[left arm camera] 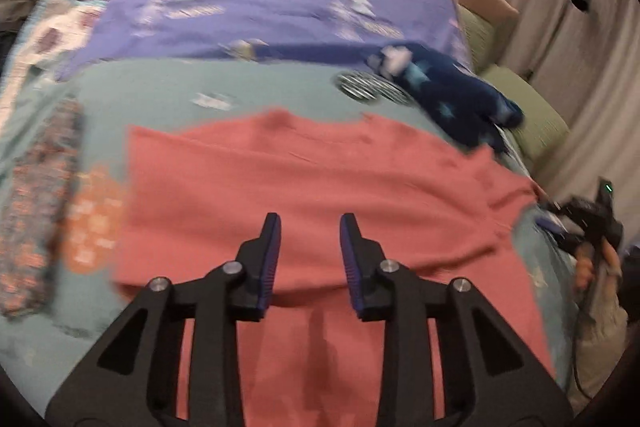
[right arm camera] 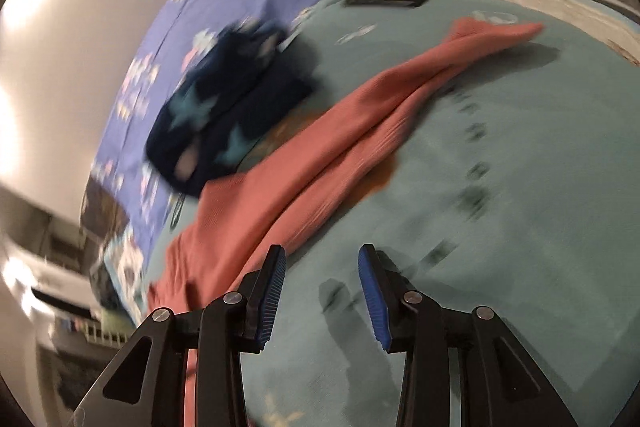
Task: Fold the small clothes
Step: 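Lift the sleeve with the right tool and fold it across the shirt body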
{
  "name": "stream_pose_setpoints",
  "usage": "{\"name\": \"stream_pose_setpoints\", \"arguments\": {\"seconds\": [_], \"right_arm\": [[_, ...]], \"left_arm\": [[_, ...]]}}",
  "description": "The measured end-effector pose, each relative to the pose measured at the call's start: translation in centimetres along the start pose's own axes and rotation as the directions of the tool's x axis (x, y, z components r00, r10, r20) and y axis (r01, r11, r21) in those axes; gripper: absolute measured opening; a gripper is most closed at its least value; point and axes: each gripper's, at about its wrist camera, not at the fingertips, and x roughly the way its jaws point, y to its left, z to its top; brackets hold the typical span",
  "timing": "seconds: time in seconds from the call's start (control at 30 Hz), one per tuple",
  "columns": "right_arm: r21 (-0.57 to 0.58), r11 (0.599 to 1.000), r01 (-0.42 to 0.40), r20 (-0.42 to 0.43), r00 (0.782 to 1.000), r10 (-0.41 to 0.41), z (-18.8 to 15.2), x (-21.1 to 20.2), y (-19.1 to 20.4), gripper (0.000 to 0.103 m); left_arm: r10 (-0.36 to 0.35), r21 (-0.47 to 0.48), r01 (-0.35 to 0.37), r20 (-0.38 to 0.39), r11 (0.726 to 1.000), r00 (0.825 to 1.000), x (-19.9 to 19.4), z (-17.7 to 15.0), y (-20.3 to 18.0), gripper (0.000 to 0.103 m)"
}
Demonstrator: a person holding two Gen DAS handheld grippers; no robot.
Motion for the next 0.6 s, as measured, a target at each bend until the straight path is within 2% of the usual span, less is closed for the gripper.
{"name": "stream_pose_setpoints", "arguments": {"seconds": [0.1,0.23,0.43,0.53,0.6], "right_arm": [[0.066,0.998,0.022,0.041,0.999,-0.025,1.9,0.2,-1.9,0.039],[0.115,0.993,-0.002,0.074,0.997,-0.007,4.3,1.2,-3.4,0.039],[0.139,0.989,0.043,0.126,0.990,-0.061,6.8,3.0,-4.4,0.037],[0.133,0.989,0.069,0.141,0.986,-0.088,7.6,3.3,-4.4,0.028],[0.122,0.990,0.063,0.129,0.989,-0.079,8.2,3.6,-4.3,0.010]], "left_arm": [[-0.034,0.035,0.036,-0.049,0.999,0.998,1.5,-0.9,-3.1,0.037],[-0.047,0.086,0.053,-0.072,0.995,0.996,2.1,-1.8,-5.9,0.040],[-0.046,0.075,0.051,-0.070,0.996,0.996,1.8,-1.8,-7.0,0.043],[-0.047,0.063,0.051,-0.060,0.997,0.997,1.5,-1.6,-7.3,0.043],[-0.048,0.055,0.051,-0.055,0.997,0.997,1.3,-1.6,-7.3,0.043]]}}
